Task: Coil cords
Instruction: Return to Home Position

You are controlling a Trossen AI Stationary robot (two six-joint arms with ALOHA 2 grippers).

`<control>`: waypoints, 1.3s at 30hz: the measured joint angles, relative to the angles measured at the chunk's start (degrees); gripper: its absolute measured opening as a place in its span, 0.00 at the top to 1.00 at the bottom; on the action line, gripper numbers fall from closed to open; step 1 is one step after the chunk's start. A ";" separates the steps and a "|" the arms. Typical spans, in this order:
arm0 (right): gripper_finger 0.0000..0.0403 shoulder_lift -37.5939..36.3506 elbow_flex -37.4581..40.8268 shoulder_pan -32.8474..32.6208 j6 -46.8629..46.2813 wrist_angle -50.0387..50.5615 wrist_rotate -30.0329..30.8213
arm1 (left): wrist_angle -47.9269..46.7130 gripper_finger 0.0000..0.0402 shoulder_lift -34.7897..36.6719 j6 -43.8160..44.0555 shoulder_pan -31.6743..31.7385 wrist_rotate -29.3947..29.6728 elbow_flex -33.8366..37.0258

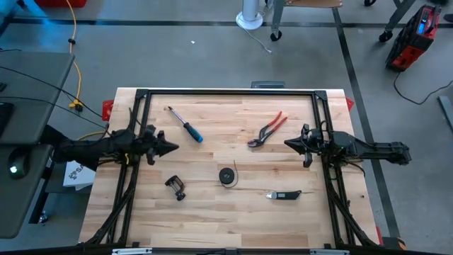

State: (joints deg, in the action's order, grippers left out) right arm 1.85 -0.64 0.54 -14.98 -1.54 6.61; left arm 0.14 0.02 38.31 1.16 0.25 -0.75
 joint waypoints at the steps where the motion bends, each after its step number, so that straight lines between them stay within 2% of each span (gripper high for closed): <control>1: 1.00 0.00 -0.01 0.00 0.00 0.00 0.00 | 0.69 1.00 -0.18 0.00 0.10 0.06 0.02; 39: 1.00 0.07 -0.02 0.02 0.00 0.02 0.04 | 0.94 1.00 -0.97 0.02 0.06 0.02 0.06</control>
State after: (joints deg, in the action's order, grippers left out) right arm 1.91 -0.67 0.56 -14.98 -1.52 6.66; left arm 1.08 -0.95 38.33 1.21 0.27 -0.69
